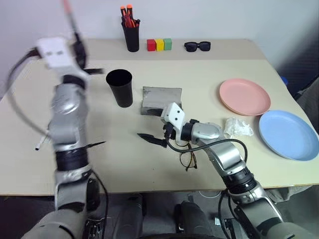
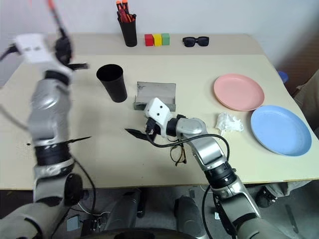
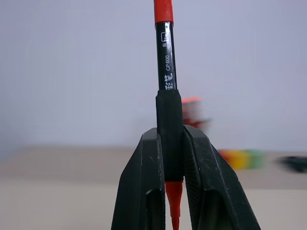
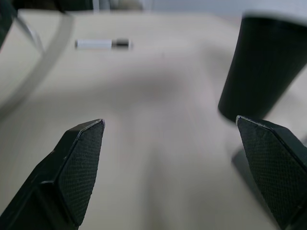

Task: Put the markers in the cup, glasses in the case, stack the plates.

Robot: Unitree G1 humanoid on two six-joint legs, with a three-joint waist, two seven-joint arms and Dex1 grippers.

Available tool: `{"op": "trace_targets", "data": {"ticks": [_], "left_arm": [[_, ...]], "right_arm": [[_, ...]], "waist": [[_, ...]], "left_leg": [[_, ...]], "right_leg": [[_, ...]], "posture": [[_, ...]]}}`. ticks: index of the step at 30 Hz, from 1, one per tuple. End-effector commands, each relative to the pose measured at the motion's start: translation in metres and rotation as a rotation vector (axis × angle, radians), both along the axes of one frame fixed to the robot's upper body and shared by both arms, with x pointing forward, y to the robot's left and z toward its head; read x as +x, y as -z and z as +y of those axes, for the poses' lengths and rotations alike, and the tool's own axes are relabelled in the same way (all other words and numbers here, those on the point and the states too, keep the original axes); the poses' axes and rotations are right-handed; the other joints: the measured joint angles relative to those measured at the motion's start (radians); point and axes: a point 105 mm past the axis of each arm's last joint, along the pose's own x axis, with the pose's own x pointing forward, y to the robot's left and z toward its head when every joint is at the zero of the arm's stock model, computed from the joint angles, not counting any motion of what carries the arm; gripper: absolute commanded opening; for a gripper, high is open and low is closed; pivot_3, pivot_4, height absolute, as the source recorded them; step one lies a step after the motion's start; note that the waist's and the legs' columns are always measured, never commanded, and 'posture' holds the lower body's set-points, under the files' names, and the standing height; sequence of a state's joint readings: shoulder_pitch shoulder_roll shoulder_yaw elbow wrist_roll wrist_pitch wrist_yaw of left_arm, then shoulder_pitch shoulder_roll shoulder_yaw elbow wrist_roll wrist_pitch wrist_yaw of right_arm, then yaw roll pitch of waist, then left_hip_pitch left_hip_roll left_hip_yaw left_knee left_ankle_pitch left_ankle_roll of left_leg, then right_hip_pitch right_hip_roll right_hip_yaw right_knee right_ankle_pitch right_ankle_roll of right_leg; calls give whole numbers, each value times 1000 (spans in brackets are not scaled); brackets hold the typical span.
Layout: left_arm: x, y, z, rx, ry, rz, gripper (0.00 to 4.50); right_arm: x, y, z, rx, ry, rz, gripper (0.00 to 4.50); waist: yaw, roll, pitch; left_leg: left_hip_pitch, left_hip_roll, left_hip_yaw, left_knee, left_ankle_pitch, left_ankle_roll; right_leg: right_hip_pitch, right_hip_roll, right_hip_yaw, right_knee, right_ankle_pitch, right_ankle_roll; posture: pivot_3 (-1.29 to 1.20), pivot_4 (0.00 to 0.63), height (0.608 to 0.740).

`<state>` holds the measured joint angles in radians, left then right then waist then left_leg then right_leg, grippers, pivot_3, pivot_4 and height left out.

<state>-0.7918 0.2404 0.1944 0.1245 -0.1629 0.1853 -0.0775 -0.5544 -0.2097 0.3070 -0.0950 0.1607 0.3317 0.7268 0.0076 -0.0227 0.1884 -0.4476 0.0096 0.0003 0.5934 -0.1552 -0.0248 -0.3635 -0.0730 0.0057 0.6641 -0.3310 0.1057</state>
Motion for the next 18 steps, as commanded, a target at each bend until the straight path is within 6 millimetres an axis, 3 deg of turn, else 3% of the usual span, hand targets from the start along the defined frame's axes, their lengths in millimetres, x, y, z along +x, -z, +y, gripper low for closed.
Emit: {"op": "trace_targets", "data": {"ticks": [1,8,18], "left_arm": [[10,-4,-12,24,40,-71,26],[16,12,-24,44,47,-69,26],[4,23,-12,5,-57,-73,26]], "right_arm": [[28,-33,-14,108,192,-93,4500],[49,-55,-31,239,370,-121,4500],[48,-51,-29,239,368,-111,4500]], "waist": [[-7,0,0],[-19,0,0],[-19,0,0]], "left_leg": [[0,-1,0,0,0,0],[-5,0,0,-2,1,0],[-6,1,0,-1,1,-1]], "right_leg": [[-1,1,1,1,0,0],[-6,2,1,1,0,0],[-7,2,1,3,0,0]], "posture": [[0,150,740],[0,150,740],[0,150,740]]}}
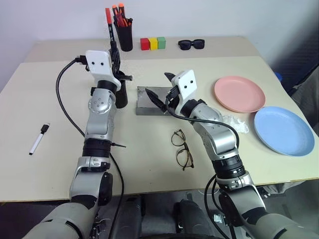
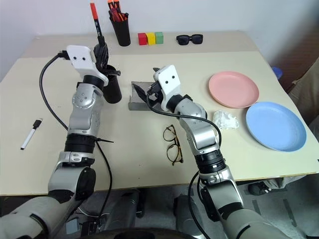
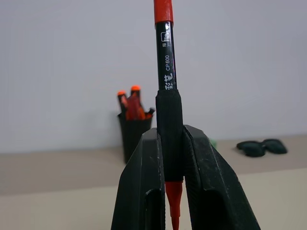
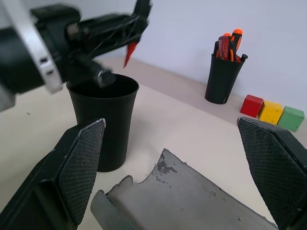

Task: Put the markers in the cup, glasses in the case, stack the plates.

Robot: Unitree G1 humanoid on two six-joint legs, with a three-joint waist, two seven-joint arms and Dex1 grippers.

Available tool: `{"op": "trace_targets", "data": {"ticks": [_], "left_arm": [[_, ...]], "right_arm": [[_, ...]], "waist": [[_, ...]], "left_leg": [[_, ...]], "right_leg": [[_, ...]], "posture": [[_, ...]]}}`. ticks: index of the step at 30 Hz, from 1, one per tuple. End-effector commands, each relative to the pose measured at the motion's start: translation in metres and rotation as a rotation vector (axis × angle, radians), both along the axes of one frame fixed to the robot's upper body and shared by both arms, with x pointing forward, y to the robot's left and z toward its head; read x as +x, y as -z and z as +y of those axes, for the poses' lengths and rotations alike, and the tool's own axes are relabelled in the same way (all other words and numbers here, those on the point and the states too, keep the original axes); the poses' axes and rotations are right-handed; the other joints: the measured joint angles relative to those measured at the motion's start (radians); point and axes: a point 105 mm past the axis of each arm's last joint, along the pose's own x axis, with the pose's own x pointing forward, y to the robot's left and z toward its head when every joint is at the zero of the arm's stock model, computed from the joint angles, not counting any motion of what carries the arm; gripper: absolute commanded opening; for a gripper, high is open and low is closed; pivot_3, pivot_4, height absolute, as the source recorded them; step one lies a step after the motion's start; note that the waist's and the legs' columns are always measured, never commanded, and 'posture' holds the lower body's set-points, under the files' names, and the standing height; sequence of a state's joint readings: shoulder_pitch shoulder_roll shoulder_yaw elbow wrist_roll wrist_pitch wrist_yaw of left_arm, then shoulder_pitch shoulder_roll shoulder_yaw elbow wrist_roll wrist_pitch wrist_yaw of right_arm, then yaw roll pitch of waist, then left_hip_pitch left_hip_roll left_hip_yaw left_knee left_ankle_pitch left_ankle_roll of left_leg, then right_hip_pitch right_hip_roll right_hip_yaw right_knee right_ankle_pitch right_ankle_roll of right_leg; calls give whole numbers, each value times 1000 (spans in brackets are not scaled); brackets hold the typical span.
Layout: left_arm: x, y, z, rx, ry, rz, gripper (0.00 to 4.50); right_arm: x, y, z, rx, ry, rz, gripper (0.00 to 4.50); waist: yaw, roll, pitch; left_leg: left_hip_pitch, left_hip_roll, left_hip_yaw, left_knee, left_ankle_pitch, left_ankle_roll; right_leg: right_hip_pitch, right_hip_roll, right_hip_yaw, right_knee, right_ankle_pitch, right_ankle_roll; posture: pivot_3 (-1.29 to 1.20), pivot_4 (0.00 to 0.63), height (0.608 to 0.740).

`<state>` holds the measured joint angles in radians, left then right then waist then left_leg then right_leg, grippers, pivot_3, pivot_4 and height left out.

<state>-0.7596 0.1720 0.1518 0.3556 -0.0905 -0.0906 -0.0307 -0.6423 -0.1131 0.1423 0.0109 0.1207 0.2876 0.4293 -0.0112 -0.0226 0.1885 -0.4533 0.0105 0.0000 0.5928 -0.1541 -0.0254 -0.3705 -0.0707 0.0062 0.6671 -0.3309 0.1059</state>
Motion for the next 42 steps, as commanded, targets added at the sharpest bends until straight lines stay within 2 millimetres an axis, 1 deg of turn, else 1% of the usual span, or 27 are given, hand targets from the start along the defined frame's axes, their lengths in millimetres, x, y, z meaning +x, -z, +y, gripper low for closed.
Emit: {"op": "trace_targets", "data": {"ticks": [1,6,10,15,21,23,24,26,27,28,33,35,37,39,41,42], "left_arm": [[-10,-19,0,0,-24,-75,26],[-18,-1,-1,12,-27,-45,26],[-20,4,3,18,-58,-33,26],[-25,12,4,12,-64,-22,26],[-26,17,5,4,-76,-8,26],[-26,18,6,2,-81,-5,991],[-25,18,7,2,-84,-3,1376],[-25,19,7,3,-86,0,2460],[-24,19,7,4,-87,1,2823],[-24,19,7,2,-89,2,3431],[-24,20,8,-14,-93,1,3431],[-26,14,10,-43,-98,-20,3431],[-28,7,18,-93,-118,-46,3431],[-33,-6,41,-168,-204,-79,3431],[-42,-17,73,-238,-327,-93,3431],[-48,-18,91,-263,-397,-77,3431]], "right_arm": [[-4,-11,4,16,-15,-47,4500],[-3,-12,9,21,-35,-48,4500],[-3,-12,10,21,-41,-49,4500],[-3,-11,11,21,-44,-48,4500],[-2,-11,13,25,-50,-48,4500],[-2,-12,13,26,-51,-48,4500],[-2,-12,14,26,-51,-48,4500],[-2,-12,13,27,-51,-48,4500],[-2,-12,13,27,-51,-48,4500],[-2,-12,13,26,-50,-48,4500],[-2,-12,13,25,-49,-47,4500],[-2,-12,13,25,-49,-47,4500],[-3,-12,14,25,-51,-47,4500],[-3,-12,14,25,-52,-47,4500],[-3,-12,15,25,-54,-46,4500],[-4,-11,15,25,-55,-45,4500]], "waist": [[1,0,0],[1,0,0],[1,0,0],[0,0,0],[1,0,0],[0,0,0],[0,0,0],[0,0,0],[0,0,0],[1,0,0],[1,0,0],[1,0,0],[0,0,0],[0,0,0],[-3,0,0],[-4,0,0]], "left_leg": [[0,0,0,0,0,0],[0,0,0,0,0,0],[0,0,0,1,0,0],[0,0,-1,1,0,0],[0,1,-1,1,0,0],[0,1,-1,1,0,0],[0,0,-1,1,0,0],[0,1,-1,1,0,0],[0,0,-1,1,0,0],[0,0,-1,1,0,0],[0,0,-1,1,0,0],[0,0,-1,1,0,0],[0,0,-1,1,0,0],[0,1,-2,1,0,0],[0,1,-2,1,0,0],[0,2,-2,1,0,0]], "right_leg": [[0,0,0,0,0,0],[1,0,0,0,0,0],[0,1,0,0,0,0],[0,1,0,0,0,0],[1,1,0,0,0,0],[1,1,0,0,0,0],[1,1,0,0,0,0],[1,1,0,0,0,0],[1,1,0,0,0,0],[1,1,0,0,0,0],[1,1,0,0,0,0],[1,1,0,0,0,0],[1,1,0,0,0,0],[1,1,0,0,0,0],[0,1,0,0,0,0],[0,2,0,0,0,0]], "posture": [[0,150,740],[0,150,740],[0,150,740],[0,150,740],[0,150,740],[0,150,740],[0,150,740],[0,150,740],[0,150,740],[0,150,740],[0,150,740],[0,150,740],[0,150,740],[0,150,740],[0,150,740],[0,150,740]]}}
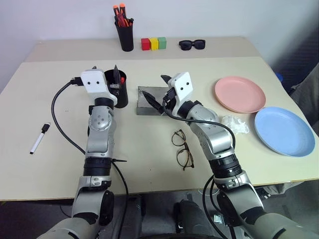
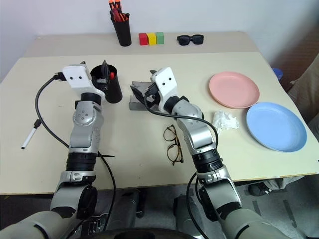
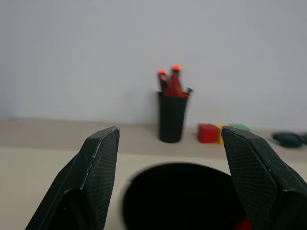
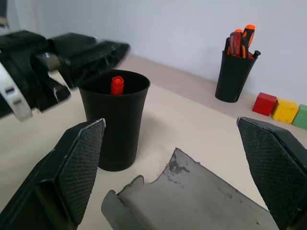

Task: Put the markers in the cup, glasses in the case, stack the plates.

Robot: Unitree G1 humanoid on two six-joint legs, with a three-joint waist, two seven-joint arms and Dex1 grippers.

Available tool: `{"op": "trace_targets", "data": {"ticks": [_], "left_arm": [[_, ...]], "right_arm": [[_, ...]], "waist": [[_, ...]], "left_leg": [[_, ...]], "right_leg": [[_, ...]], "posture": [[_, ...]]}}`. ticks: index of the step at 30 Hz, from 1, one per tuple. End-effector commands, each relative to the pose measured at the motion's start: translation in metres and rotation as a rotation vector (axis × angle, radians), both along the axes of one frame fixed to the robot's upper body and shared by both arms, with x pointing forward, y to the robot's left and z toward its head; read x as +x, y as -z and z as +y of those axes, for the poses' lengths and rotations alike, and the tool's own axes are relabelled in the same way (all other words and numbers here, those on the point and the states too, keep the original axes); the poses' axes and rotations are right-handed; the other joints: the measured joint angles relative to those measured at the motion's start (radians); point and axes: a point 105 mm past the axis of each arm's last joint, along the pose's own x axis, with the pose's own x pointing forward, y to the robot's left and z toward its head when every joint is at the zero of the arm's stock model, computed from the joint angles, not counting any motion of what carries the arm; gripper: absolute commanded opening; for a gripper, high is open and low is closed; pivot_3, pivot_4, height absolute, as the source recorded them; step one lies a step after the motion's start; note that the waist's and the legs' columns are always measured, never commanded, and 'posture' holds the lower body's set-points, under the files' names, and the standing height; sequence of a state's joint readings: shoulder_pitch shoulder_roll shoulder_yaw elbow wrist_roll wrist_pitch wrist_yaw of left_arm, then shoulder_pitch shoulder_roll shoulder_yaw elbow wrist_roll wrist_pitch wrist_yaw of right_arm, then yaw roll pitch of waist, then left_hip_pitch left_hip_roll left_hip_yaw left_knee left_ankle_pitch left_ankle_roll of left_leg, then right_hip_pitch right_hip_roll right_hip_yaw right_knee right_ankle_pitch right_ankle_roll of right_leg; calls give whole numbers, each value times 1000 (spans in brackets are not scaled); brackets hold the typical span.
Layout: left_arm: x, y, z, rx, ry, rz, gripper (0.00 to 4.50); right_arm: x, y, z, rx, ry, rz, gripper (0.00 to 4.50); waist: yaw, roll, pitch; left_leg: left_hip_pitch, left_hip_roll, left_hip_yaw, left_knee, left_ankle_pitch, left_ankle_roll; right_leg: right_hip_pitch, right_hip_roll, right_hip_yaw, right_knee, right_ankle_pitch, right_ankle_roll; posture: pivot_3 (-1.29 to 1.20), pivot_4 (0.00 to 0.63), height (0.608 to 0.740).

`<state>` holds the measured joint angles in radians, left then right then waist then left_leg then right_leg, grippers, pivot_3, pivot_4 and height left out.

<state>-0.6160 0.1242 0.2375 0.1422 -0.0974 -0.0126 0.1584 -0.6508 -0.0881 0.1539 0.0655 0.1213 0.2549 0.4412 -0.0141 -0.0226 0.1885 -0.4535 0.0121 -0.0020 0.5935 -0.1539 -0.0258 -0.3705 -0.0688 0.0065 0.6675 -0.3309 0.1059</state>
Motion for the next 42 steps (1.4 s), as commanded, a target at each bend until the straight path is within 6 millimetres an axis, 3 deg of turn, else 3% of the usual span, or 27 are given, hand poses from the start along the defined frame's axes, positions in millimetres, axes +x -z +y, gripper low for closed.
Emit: {"op": "trace_targets", "data": {"ticks": [1,4,6,8,10,14,22,27,31,34,37,41,42], "left_arm": [[-25,-32,64,-103,-234,-49,3431],[-42,-15,112,-176,-394,122,3431],[-59,7,145,-199,-559,320,3431],[-78,31,169,-203,-631,508,3982],[-88,52,179,-245,-600,656,4419],[-103,81,185,-334,-508,877,4419],[-107,101,170,-367,-287,1049,4419],[-109,110,165,-376,-253,1104,4419],[-109,110,165,-395,-253,1092,3137],[-107,109,164,-404,-254,1070,1622],[-104,106,162,-387,-250,1045,38],[-99,97,163,-342,-255,990,38],[-93,82,165,-281,-272,899,38]], "right_arm": [[-5,-17,5,19,-25,-61,4500],[-6,-16,5,19,-27,-55,4500],[-6,-14,5,19,-32,-50,4500],[-6,-13,7,16,-44,-45,4500],[-7,-12,9,14,-54,-42,4500],[-6,-11,12,10,-66,-40,4500],[-7,-9,9,4,-63,-37,4500],[-8,-8,6,3,-57,-31,4500],[-9,-5,4,-7,-62,-24,4500],[-15,0,6,-33,-122,3,4500],[-37,12,11,-108,-281,32,4500],[-56,24,13,-175,-402,59,4500],[-61,27,13,-194,-434,66,4500]], "waist": [[-4,0,0],[-5,0,0],[-3,0,0],[-3,0,0],[-1,0,0],[4,-1,0],[-4,-1,0],[-3,-1,0],[-4,-1,0],[-4,-1,0],[-2,-1,0],[-2,-1,0],[-2,-1,0]], "left_leg": [[0,0,0,0,0,0],[0,1,0,0,0,0],[0,2,0,0,0,0],[0,2,0,0,0,-1],[0,2,0,0,0,-1],[0,2,-2,0,2,-4],[1,3,-3,-2,3,-7],[1,4,-3,-3,2,-9],[1,4,-3,-3,2,-9],[3,4,-2,-5,1,-9],[4,4,-1,-5,2,-9],[4,4,-1,-5,1,-9],[4,4,-1,-5,1,-9]], "right_leg": [[0,1,0,0,0,0],[-1,3,1,1,0,0],[-1,3,1,1,0,0],[-1,3,1,1,0,0],[-1,3,1,1,0,0],[0,3,-1,2,0,-1],[-2,3,0,2,1,-2],[-2,3,0,2,1,-3],[-2,2,1,2,1,-3],[-2,2,2,2,1,-3],[-2,2,3,2,1,-3],[-2,2,3,2,1,-3],[-2,2,3,2,1,-3]], "posture": [[0,150,740],[0,150,740],[0,150,740],[0,150,740],[0,150,740],[0,150,740],[0,150,740],[0,150,740],[0,150,740],[0,150,740],[0,150,740],[0,150,740],[0,150,740]]}}
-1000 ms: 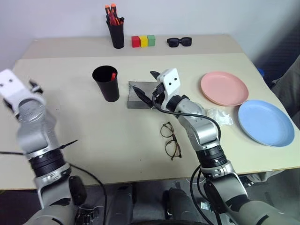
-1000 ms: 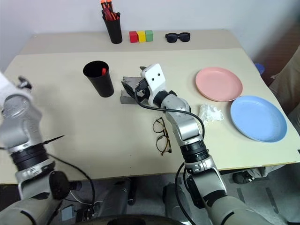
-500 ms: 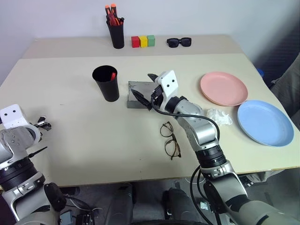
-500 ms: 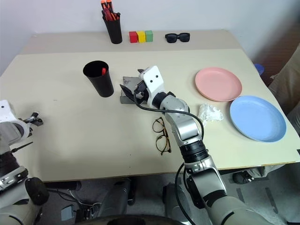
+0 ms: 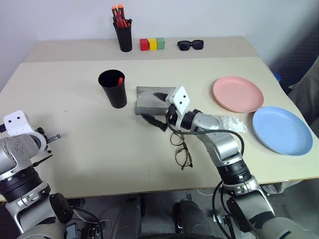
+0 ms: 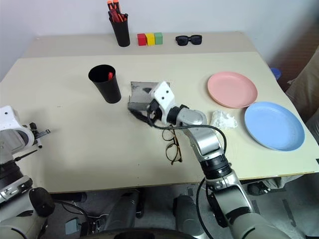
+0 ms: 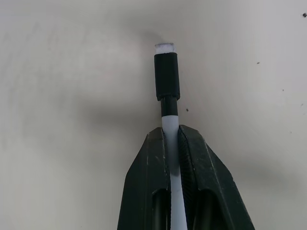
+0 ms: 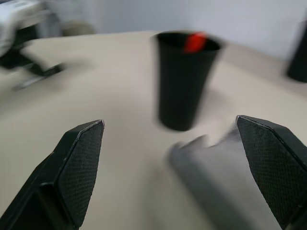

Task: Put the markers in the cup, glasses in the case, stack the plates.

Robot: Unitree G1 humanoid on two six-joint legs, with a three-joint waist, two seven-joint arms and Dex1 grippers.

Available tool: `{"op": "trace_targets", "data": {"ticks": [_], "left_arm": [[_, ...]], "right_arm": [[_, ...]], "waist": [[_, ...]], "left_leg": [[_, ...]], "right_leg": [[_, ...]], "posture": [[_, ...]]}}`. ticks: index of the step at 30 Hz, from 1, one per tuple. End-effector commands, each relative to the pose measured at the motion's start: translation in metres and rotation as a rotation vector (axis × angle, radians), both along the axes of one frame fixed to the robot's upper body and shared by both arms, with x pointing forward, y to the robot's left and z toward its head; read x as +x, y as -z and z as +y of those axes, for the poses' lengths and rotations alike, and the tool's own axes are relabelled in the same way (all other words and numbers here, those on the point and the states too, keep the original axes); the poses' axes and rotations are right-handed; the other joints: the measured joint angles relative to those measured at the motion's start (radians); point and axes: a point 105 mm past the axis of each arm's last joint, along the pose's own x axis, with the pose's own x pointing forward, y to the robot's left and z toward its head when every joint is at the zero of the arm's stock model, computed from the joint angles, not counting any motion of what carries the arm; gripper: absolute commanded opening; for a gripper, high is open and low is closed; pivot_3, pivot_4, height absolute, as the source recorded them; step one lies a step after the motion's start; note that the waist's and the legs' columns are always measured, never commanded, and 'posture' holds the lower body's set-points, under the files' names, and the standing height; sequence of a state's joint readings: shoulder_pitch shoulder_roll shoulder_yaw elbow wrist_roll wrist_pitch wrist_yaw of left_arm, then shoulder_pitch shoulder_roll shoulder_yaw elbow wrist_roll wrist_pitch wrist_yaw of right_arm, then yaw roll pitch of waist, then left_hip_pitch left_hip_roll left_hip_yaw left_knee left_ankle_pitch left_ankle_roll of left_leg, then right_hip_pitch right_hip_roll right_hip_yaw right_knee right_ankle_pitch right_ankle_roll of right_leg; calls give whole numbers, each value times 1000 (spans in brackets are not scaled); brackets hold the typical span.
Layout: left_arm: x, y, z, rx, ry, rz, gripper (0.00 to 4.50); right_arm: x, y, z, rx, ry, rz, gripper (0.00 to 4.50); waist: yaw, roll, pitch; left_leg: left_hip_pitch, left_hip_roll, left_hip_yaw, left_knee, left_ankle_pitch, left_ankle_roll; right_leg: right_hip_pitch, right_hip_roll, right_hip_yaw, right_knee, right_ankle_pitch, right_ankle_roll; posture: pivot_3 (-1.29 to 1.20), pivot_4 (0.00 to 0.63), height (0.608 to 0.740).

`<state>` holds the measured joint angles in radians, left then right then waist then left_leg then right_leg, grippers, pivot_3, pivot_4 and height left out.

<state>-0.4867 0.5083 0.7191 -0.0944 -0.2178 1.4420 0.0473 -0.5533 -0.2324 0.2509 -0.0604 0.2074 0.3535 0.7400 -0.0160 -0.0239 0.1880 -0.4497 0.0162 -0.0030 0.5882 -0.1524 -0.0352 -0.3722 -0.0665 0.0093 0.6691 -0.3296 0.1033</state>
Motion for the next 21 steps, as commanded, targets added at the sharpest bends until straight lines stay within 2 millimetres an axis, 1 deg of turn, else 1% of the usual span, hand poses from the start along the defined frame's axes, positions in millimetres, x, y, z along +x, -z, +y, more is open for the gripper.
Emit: {"op": "trace_targets", "data": {"ticks": [1,3,4,5,6,8,9,11,12,14,15,16,18,21], "left_arm": [[13,-39,5,175,8,-191,38],[20,-77,6,354,-5,-381,38],[20,-94,5,430,-27,-457,38],[23,-112,-1,478,-33,-562,38],[26,-125,-9,492,-21,-643,38],[42,-151,-40,441,76,-828,38],[49,-165,-61,434,138,-904,38],[58,-183,-88,457,210,-999,38],[66,-189,-105,464,259,-1035,38],[85,-198,-144,506,372,-1094,38],[92,-200,-163,526,430,-1120,38],[98,-199,-177,542,473,-1135,38],[108,-196,-195,560,516,-1154,38],[120,-187,-206,562,521,-1158,38]], "right_arm": [[-22,-8,7,-12,-129,-27,4500],[-24,-6,7,-27,-140,-32,4500],[-23,-6,7,-29,-137,-36,4500],[-22,-7,8,-28,-129,-42,4500],[-20,-8,8,-25,-121,-47,4500],[-15,-11,8,-11,-98,-59,4500],[-13,-12,8,-5,-86,-66,4500],[-9,-14,8,3,-69,-76,4500],[-4,-17,7,13,-45,-89,4500],[11,-30,3,63,55,-138,4500],[21,-38,-1,98,120,-159,4500],[29,-46,-5,134,181,-175,4500],[41,-57,-12,187,270,-191,4500],[46,-63,-18,216,330,-210,4500]], "waist": [[2,0,0],[3,-1,0],[4,-1,0],[4,-1,0],[5,-1,0],[10,-2,-1],[12,-2,-1],[19,-2,-1],[20,-2,-1],[24,-2,-1],[24,-2,-1],[25,-2,-1],[25,-2,-1],[19,-2,-1]], "left_leg": [[0,0,0,0,0,0],[-1,0,0,0,0,0],[-1,0,0,0,0,0],[-1,0,0,0,0,0],[-1,1,0,0,0,0],[-1,0,0,-1,0,0],[-1,0,0,-1,0,0],[-1,-1,1,0,0,0],[-1,-1,1,0,0,0],[-1,-1,2,1,1,3],[-1,-2,2,1,1,3],[-1,-2,4,2,1,3],[-2,-2,5,2,2,3],[-2,-1,7,2,2,4]], "right_leg": [[0,0,0,0,0,0],[0,0,0,-1,0,0],[0,-1,0,-1,0,-1],[0,-2,0,-2,1,-1],[0,-3,0,-2,1,-2],[0,-5,-1,-3,1,-2],[0,-5,-1,-3,1,-2],[1,-5,-2,-3,1,-1],[1,-4,-2,-3,1,-1],[1,-2,-1,-3,1,-1],[1,0,-1,-3,1,-1],[1,0,-1,-3,1,-1],[1,1,-1,-3,1,-1],[0,2,0,-2,1,-1]], "posture": [[0,150,740],[0,150,740],[0,150,740],[0,150,740],[0,150,740],[0,150,740],[0,150,740],[0,150,740],[0,150,740],[0,150,740],[0,150,740],[0,150,740],[0,150,740],[0,150,740]]}}
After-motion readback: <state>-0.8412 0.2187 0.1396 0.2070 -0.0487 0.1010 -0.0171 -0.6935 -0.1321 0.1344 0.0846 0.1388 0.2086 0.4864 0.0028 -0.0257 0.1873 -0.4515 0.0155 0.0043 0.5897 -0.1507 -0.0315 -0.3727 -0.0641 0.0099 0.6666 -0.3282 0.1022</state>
